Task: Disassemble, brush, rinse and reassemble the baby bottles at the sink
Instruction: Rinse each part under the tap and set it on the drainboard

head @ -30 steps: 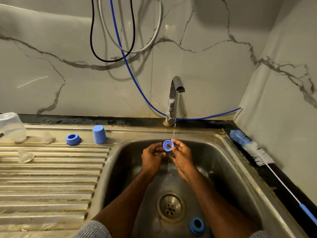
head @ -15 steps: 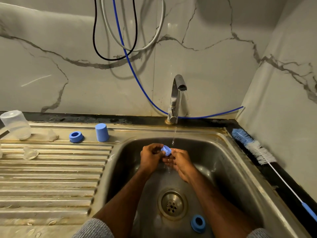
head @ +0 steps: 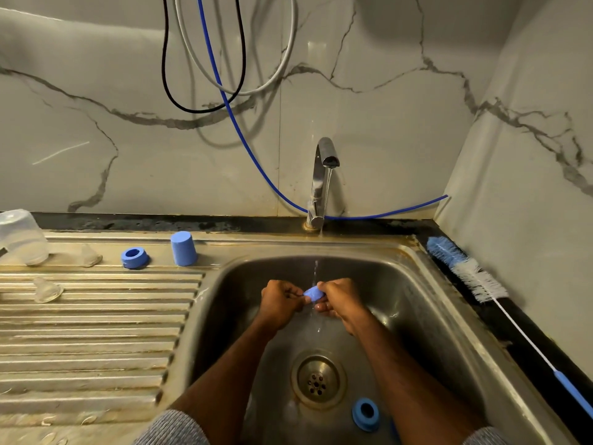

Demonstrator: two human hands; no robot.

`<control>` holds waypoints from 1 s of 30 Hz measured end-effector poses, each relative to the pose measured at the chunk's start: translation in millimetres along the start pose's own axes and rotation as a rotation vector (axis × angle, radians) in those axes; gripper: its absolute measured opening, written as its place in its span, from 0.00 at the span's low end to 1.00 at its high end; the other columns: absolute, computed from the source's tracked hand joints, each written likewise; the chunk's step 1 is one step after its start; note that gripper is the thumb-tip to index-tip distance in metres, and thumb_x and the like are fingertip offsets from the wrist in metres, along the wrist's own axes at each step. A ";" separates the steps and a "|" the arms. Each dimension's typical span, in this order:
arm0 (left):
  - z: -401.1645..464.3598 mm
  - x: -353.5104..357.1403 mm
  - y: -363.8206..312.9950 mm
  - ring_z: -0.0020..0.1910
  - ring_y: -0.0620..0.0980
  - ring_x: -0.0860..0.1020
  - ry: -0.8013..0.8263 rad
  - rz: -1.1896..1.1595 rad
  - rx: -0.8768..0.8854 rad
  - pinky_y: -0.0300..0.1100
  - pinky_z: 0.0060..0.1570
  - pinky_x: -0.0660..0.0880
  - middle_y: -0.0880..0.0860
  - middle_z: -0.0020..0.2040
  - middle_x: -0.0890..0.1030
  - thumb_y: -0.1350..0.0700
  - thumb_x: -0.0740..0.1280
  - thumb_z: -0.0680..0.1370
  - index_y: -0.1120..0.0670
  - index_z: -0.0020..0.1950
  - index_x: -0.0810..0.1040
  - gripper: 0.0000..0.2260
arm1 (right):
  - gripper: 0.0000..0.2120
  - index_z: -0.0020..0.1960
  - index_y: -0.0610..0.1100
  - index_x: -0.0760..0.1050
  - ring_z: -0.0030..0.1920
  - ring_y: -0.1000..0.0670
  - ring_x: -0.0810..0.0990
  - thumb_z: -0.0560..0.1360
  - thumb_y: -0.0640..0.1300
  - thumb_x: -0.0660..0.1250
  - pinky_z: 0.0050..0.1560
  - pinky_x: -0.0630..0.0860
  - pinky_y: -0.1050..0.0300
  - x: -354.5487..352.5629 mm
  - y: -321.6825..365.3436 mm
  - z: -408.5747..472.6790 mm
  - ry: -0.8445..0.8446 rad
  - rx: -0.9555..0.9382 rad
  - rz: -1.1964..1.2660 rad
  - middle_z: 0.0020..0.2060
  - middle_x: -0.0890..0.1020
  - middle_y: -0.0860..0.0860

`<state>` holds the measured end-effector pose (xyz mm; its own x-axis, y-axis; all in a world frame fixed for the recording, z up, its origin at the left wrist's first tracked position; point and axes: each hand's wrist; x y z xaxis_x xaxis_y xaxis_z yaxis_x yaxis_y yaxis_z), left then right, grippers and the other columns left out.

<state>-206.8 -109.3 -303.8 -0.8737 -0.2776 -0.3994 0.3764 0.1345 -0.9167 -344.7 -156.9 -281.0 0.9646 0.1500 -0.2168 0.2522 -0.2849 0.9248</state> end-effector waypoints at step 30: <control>-48.3 -42.2 -34.1 0.46 0.43 0.83 -0.056 0.194 0.161 0.36 0.53 0.78 0.52 0.49 0.87 0.64 0.75 0.72 0.56 0.56 0.86 0.14 | 0.07 0.58 0.39 0.77 0.47 0.42 0.85 0.81 0.35 0.64 0.46 0.84 0.51 0.4 24.8 -37.1 0.334 -0.033 0.457 0.51 0.84 0.38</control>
<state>-197.7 -56.2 -255.0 -0.7638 -0.3144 -0.5637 0.5832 0.0378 -0.8114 -340.8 -128.8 -246.5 0.8971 0.3115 0.3133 -0.1929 -0.3619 0.9120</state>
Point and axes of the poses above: each hand's wrist, its own z-axis towards the middle knuckle, its own x-axis out of the palm, y = z × x
